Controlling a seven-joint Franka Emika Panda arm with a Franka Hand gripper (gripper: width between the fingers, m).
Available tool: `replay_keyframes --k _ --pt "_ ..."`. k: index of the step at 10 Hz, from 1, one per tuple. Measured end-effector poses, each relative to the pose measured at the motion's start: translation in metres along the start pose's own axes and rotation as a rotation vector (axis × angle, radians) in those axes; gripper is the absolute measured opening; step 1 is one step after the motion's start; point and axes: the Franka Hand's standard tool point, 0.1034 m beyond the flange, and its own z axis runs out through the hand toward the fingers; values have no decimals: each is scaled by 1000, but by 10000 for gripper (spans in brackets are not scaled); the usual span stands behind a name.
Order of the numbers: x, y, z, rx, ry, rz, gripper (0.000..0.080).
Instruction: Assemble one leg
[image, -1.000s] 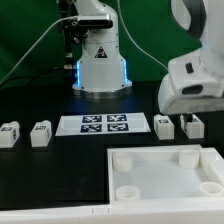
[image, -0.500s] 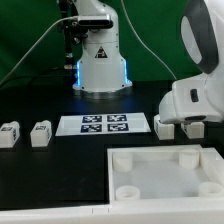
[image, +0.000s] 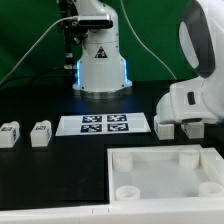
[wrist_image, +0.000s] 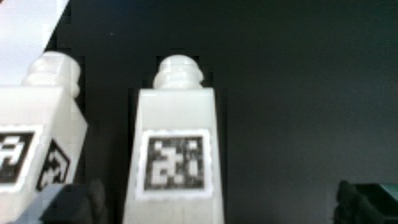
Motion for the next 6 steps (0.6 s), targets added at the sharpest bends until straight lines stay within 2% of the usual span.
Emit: replay_keyframes --k 3,6 --pt "-1 7 19 -4 -21 10 649" --pt "1 3 23 -10 -27 7 649"
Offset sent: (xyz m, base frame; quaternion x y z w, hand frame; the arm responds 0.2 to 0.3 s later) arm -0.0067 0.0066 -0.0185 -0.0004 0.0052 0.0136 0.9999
